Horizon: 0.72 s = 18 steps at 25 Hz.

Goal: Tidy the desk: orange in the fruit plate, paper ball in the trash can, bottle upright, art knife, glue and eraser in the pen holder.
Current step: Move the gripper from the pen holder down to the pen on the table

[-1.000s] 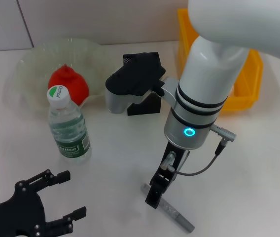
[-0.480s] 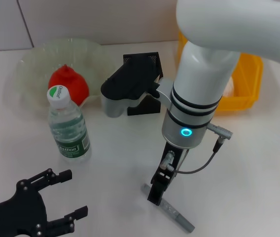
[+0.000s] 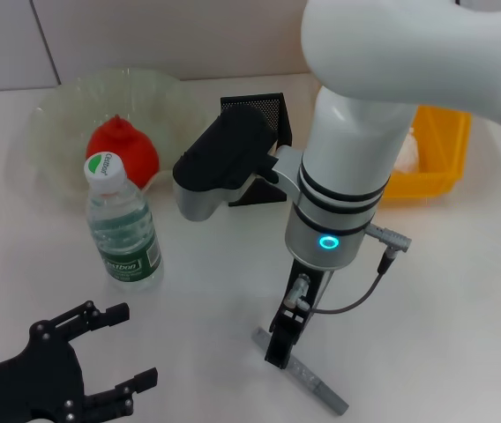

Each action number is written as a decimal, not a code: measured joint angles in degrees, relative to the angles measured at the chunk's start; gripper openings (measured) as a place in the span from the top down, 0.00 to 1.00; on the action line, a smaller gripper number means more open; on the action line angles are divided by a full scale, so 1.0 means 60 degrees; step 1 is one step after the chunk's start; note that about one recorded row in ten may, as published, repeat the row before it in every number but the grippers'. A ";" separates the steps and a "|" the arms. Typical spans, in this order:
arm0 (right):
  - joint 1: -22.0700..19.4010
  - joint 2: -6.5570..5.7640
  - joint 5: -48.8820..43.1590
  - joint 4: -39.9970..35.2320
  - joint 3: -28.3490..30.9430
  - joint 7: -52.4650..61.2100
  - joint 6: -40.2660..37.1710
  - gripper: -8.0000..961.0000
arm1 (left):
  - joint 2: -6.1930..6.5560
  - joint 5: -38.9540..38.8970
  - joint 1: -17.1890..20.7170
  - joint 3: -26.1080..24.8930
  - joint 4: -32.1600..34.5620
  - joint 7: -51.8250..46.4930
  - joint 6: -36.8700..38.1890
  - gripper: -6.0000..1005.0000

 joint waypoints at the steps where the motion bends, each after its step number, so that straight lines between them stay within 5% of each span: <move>1: 0.0000 0.0000 0.0005 0.0000 0.0000 0.0000 0.0016 0.21 | 0.0000 0.0000 0.0000 0.0001 -0.0009 0.0000 0.0000 0.19; 18: -0.0026 0.0000 0.0049 0.0075 -0.0395 0.0000 0.0420 0.23 | 0.0001 0.0000 0.0016 0.0015 -0.0015 0.0000 -0.0004 0.19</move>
